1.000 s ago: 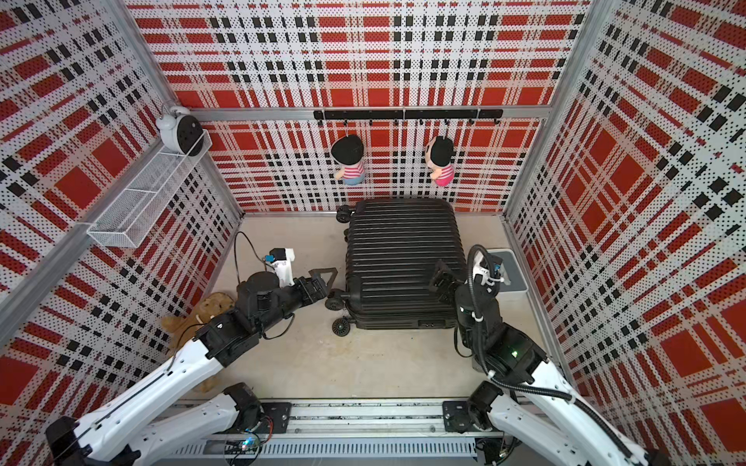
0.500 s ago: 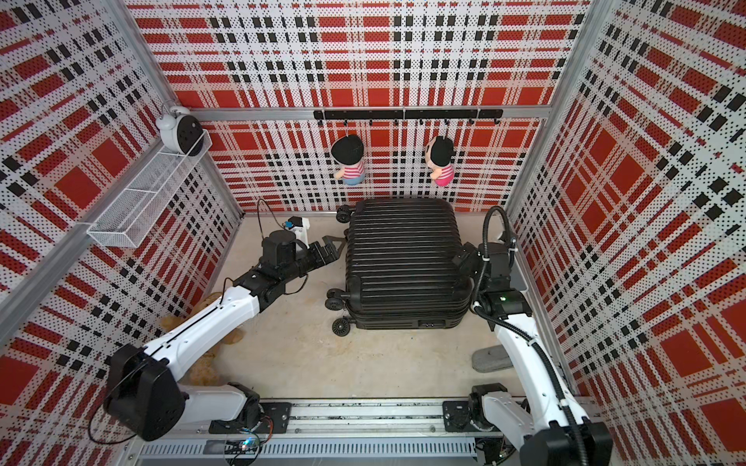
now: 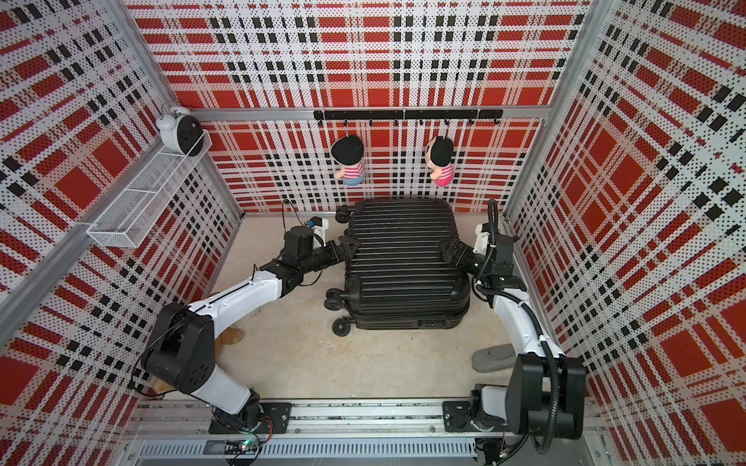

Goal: Open the suitcase zippers
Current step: Open the suitcase at the center of the board.

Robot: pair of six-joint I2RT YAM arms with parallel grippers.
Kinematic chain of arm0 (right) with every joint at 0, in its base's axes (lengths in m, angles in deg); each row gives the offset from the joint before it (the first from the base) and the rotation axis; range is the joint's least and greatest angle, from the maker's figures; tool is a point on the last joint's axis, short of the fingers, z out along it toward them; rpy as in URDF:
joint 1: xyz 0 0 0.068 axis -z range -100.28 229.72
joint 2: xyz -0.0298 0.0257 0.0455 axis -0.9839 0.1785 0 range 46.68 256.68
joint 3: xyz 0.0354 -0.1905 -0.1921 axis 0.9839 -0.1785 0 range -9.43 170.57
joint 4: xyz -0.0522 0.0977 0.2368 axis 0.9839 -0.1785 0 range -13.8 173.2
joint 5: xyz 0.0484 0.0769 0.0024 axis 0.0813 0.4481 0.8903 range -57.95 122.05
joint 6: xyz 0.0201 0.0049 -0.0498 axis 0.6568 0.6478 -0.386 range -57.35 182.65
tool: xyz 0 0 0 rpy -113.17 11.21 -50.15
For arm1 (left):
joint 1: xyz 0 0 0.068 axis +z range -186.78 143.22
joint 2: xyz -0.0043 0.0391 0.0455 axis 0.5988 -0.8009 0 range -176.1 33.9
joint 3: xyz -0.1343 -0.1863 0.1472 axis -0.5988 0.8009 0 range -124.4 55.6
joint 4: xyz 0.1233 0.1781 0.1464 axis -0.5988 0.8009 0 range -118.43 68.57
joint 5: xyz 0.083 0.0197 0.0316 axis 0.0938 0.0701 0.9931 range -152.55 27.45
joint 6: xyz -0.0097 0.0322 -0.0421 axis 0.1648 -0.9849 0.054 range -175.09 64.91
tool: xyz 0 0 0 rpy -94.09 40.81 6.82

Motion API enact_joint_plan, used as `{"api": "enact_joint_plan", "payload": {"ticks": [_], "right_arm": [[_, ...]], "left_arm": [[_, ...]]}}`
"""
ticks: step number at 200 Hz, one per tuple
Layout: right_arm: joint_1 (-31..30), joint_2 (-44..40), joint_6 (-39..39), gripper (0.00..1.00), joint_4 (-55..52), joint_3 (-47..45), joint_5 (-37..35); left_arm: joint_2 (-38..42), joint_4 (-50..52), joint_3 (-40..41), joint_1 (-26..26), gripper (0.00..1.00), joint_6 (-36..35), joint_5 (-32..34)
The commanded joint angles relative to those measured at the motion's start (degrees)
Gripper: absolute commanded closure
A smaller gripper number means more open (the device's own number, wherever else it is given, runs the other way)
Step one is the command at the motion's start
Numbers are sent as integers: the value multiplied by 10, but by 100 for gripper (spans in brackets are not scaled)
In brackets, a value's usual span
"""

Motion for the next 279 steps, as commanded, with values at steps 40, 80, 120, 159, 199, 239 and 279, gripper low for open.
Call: {"api": "enact_joint_plan", "payload": {"ticks": [40,80,120,159,199,239,279], "right_arm": [[-6,28,-7,0,34,-31,124],[-38,1,10,0,39,-61,133],[-84,-29,19,0,41,-91,126],[-95,-40,36,0,58,-102,146],[-95,-73,40,0,48,-95,125],[-70,-120,57,0,27,-94,78],[1,-152,75,0,27,-113,96]], "left_arm": [[-7,-46,20,-62,9,11,-12],[49,-64,83,-82,10,36,5],[128,-48,144,-77,10,45,29],[175,-45,184,-81,11,62,30],[220,2,183,-76,11,56,51],[250,46,169,-21,10,31,48],[233,74,135,11,9,4,32]]}}
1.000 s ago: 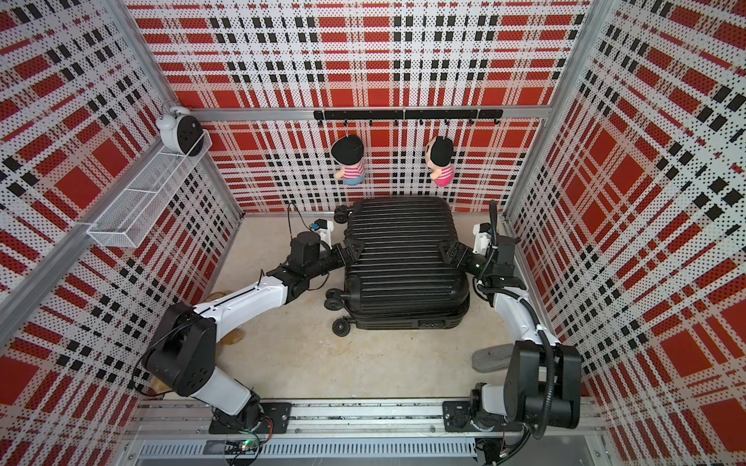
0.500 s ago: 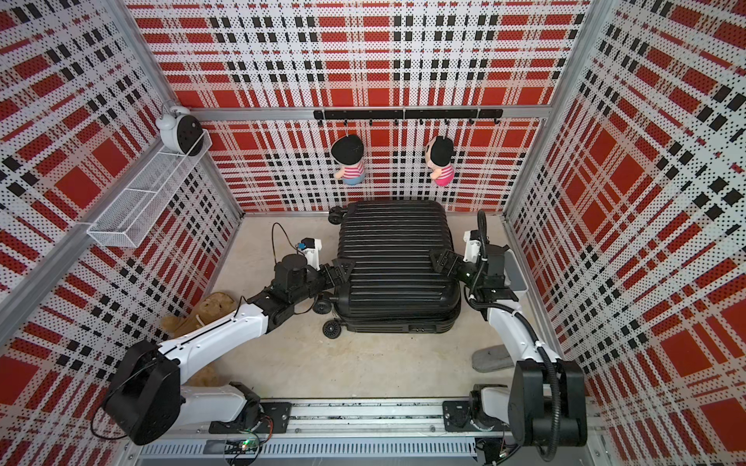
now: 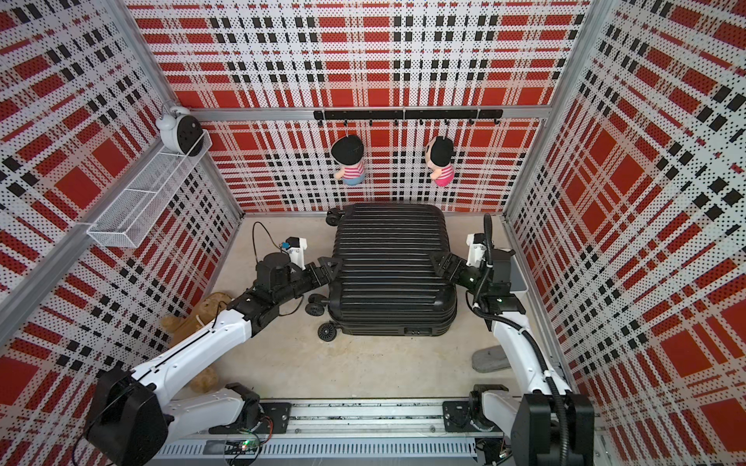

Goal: Open the suitcase zippers
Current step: Open the suitcase at the center of the board.

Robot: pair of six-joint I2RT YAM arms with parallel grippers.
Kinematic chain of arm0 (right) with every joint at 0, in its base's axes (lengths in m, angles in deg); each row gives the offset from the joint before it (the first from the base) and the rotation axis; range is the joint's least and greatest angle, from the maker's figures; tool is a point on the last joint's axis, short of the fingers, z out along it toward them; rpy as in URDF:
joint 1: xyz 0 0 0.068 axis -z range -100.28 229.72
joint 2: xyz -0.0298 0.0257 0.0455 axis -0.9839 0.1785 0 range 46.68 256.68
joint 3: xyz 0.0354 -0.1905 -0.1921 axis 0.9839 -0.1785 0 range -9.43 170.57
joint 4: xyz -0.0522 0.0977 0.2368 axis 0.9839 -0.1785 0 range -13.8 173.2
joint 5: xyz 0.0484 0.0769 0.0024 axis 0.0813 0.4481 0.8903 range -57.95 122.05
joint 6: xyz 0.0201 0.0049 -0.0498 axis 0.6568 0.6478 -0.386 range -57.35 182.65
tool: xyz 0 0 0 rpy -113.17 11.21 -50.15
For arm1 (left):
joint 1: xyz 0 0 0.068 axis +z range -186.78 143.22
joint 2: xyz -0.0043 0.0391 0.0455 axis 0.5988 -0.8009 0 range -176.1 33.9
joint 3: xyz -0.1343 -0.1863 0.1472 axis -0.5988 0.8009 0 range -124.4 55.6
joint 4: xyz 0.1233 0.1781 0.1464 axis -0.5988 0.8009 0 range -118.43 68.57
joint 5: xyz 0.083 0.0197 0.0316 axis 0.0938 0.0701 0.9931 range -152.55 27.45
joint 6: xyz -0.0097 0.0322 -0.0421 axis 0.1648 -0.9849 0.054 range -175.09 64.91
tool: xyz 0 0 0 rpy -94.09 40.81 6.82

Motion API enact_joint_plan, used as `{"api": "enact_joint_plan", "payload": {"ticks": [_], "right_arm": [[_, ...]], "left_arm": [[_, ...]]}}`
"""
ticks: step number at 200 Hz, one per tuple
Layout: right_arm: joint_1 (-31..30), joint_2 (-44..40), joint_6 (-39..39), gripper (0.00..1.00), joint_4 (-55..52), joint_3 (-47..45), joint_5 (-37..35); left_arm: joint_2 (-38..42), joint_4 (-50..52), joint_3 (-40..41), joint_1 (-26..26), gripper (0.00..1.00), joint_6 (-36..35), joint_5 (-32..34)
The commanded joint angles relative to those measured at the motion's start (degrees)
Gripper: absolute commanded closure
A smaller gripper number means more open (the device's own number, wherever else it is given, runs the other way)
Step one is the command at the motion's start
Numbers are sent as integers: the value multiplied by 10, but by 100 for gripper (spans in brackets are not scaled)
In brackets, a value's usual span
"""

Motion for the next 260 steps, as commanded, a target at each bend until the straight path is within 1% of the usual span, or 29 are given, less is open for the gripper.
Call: {"api": "enact_joint_plan", "payload": {"ticks": [1,14,46,68,81,88,103,113,118,155,206,227,244,260], "right_arm": [[26,-20,21,0,-10,-11,44],[34,-16,18,0,-13,-15,49],[59,0,37,9,12,-43,69],[89,19,75,27,64,-76,98],[91,43,82,41,81,-79,116],[91,59,86,43,92,-81,130],[90,87,103,44,131,-89,154],[90,101,109,42,145,-94,163],[90,107,109,39,147,-95,165],[91,140,96,0,156,-98,163],[90,175,87,0,165,-103,161],[87,198,121,0,221,-108,208],[77,199,170,0,291,-119,234],[53,187,186,0,298,-106,253]], "left_arm": [[-10,28,-31,13,9,-28,-22],[-20,32,-44,15,9,-34,-25],[-49,19,-65,21,9,-39,-31],[-84,15,-88,22,9,-43,-31],[-105,8,-98,22,9,-44,-32],[-116,6,-106,22,9,-44,-32],[-137,-3,-119,20,9,-44,-40],[-147,-5,-126,14,8,-47,-38],[-152,-5,-130,12,8,-48,-37],[-180,-21,-127,15,8,-48,-39],[-205,-39,-117,17,8,-44,-45],[-213,-42,-112,17,8,-45,-44],[-220,-49,-106,17,9,-45,-46],[-226,-56,-100,15,9,-44,-49]]}}
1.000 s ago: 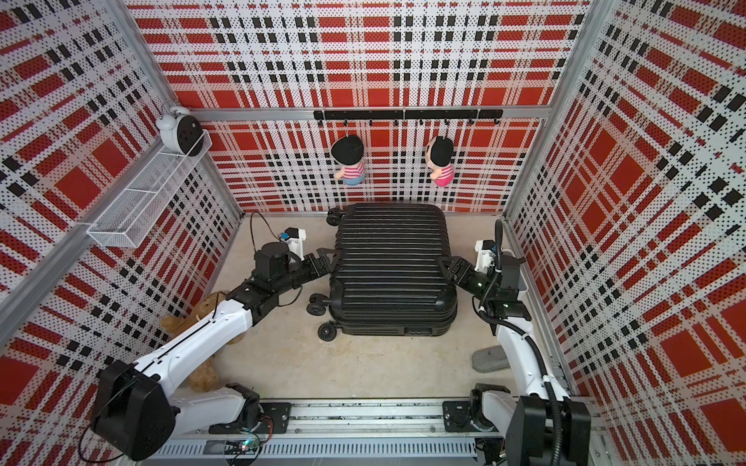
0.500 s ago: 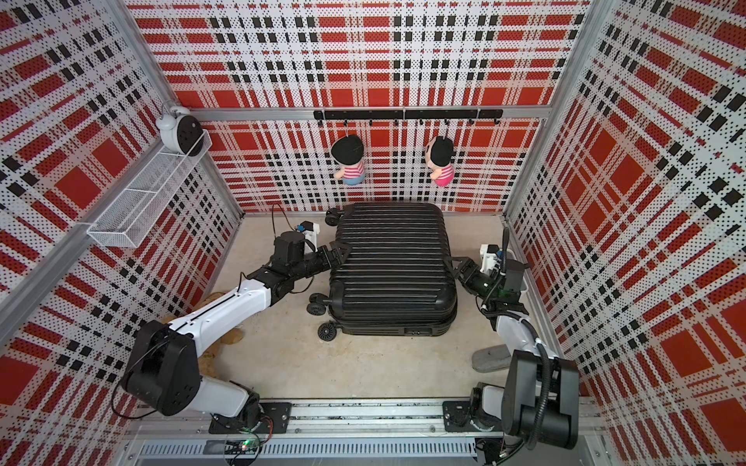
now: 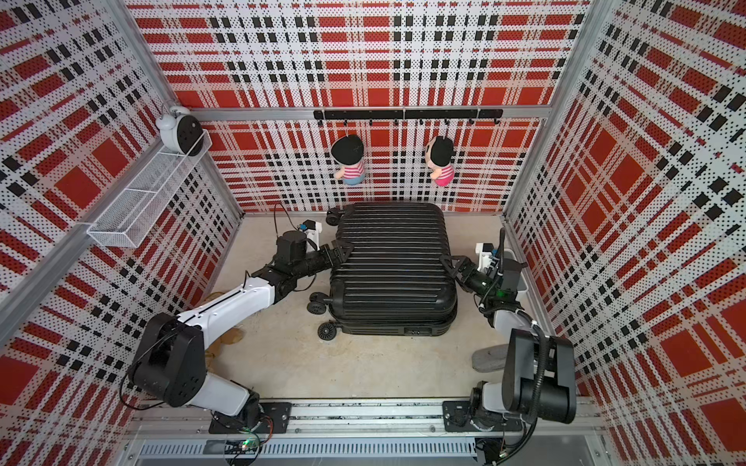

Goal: Open the suitcase zippers
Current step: Open the suitcase at the center of the board.

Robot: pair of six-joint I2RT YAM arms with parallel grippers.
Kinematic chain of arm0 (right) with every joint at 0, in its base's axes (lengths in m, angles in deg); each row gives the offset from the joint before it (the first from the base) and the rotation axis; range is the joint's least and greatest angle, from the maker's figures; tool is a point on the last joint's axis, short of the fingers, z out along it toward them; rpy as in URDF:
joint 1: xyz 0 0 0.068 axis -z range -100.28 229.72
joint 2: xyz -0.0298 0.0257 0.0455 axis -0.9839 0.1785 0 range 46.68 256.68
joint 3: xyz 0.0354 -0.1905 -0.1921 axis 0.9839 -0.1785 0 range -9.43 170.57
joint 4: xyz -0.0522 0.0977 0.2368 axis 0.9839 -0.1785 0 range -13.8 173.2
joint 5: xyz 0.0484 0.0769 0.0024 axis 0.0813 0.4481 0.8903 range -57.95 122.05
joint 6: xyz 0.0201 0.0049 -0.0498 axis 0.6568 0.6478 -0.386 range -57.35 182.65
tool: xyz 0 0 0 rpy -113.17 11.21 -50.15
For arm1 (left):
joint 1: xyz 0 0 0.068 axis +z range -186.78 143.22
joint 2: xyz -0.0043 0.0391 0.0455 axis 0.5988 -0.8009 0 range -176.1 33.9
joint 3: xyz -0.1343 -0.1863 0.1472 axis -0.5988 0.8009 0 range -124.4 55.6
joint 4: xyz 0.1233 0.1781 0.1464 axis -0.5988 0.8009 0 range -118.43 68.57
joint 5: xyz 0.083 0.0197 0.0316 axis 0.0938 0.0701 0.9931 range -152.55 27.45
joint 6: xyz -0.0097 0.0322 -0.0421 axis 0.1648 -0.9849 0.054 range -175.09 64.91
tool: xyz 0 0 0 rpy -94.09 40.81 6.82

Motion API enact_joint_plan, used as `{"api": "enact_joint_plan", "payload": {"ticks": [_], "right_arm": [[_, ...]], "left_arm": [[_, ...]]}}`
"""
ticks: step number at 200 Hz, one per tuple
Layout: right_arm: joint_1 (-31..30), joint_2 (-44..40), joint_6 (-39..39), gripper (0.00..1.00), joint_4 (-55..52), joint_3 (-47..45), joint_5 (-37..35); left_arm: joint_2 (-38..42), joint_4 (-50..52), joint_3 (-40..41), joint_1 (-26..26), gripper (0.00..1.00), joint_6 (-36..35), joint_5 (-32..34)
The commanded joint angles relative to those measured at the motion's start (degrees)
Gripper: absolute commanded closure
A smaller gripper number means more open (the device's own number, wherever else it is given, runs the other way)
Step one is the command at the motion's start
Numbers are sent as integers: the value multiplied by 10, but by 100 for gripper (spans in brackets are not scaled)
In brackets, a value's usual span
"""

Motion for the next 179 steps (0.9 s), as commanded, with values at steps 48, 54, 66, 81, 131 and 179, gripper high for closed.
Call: {"api": "enact_joint_plan", "payload": {"ticks": [48,54,66,81,131,179], "right_arm": [[-97,-33,86,0,1,23,58],[-100,-39,97,0,9,24,59],[-104,-49,123,0,29,26,63],[-107,-57,151,0,56,27,70],[-108,-51,239,0,164,13,85],[-112,-34,287,0,239,-2,87]], "left_arm": [[-41,-41,38,-15,9,6,-19],[-41,-44,41,-16,9,8,-21],[-36,-46,46,-18,9,9,-22],[-23,-44,53,-18,9,10,-19],[46,16,62,5,3,-6,31],[108,96,45,24,2,-34,94]]}}
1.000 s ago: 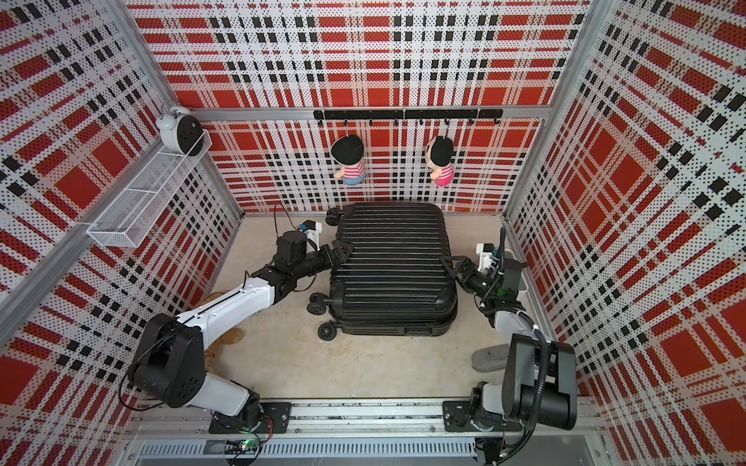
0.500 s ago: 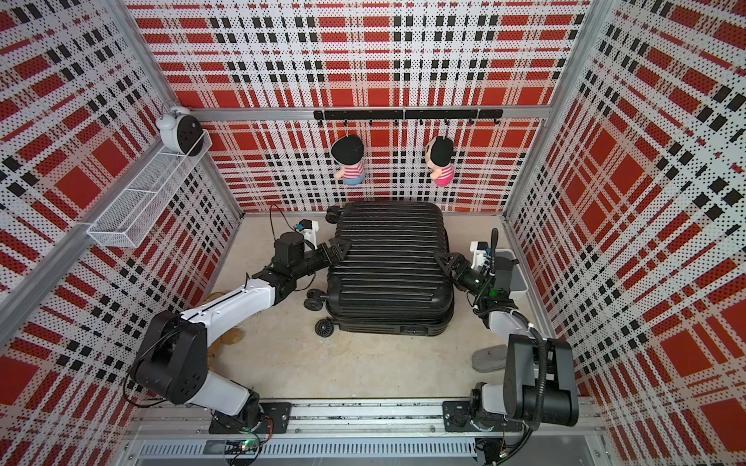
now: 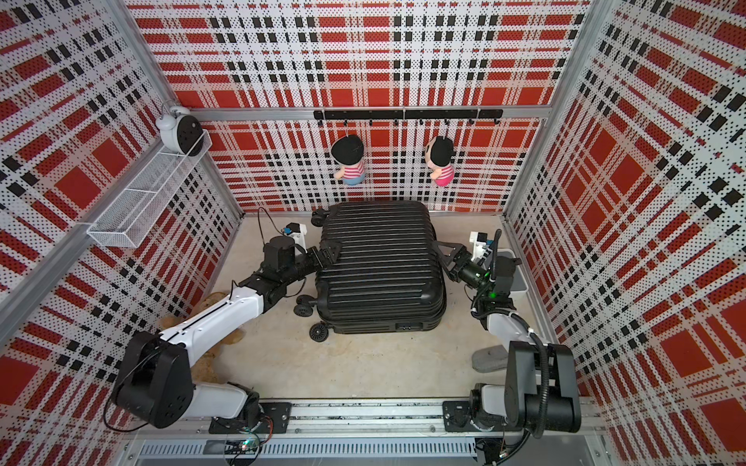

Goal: Open the suitcase zippers
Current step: Open the suitcase at the center of the board.

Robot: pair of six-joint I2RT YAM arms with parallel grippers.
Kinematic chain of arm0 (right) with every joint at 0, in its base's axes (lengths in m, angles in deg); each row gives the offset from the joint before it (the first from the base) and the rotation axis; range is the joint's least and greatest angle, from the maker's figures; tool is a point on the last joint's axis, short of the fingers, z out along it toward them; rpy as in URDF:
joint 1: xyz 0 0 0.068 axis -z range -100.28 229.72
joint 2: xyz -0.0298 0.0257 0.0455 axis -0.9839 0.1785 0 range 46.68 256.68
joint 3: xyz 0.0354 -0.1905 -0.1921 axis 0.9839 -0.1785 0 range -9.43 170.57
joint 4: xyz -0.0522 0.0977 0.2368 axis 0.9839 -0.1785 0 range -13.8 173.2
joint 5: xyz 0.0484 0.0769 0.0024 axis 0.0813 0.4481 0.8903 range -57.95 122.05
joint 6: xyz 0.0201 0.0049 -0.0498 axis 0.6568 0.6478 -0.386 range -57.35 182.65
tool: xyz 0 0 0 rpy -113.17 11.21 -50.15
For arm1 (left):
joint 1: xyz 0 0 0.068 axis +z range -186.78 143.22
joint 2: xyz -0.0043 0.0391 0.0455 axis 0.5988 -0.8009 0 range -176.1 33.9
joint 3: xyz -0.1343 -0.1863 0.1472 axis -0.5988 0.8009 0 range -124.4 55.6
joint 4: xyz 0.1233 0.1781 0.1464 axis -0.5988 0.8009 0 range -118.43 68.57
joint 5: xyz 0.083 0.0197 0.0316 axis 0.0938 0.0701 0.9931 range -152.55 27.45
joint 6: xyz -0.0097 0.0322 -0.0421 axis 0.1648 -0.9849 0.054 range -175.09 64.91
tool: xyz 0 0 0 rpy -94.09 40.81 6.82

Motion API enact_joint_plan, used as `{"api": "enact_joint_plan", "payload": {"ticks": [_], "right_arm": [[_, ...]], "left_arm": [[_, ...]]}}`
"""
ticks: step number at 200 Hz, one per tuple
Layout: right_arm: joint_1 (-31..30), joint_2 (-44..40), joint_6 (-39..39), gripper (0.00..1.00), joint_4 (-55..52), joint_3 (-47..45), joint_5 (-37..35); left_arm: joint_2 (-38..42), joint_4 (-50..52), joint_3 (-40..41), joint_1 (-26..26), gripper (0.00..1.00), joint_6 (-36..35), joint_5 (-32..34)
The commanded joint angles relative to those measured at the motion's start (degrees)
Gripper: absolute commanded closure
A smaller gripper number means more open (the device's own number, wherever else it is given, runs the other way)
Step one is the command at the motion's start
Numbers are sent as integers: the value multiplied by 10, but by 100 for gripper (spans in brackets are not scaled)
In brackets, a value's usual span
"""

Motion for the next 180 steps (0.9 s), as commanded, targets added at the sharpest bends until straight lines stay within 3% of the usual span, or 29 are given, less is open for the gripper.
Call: {"api": "enact_joint_plan", "payload": {"ticks": [1,24,38,50,78,89,100,180], "right_arm": [[-36,1,54,0,55,-7,103],[-35,-44,-83,0,-135,6,72],[-25,-86,-186,0,-315,18,9],[-15,-126,-224,0,-411,10,-51],[-13,-168,-138,0,-355,-57,-40],[-10,-168,-107,14,-334,-78,-25],[-8,-170,-79,20,-295,-102,-27],[4,-246,-133,15,-436,-152,-23]], "left_arm": [[28,74,-4,1,2,-26,25],[48,97,-11,6,1,-31,37],[59,106,-11,6,1,-32,45],[69,113,-11,6,0,-32,48],[95,140,-23,6,0,-35,62],[102,149,-34,7,0,-40,67],[98,159,-48,7,0,-48,73],[-13,110,-80,23,0,-59,21]]}}
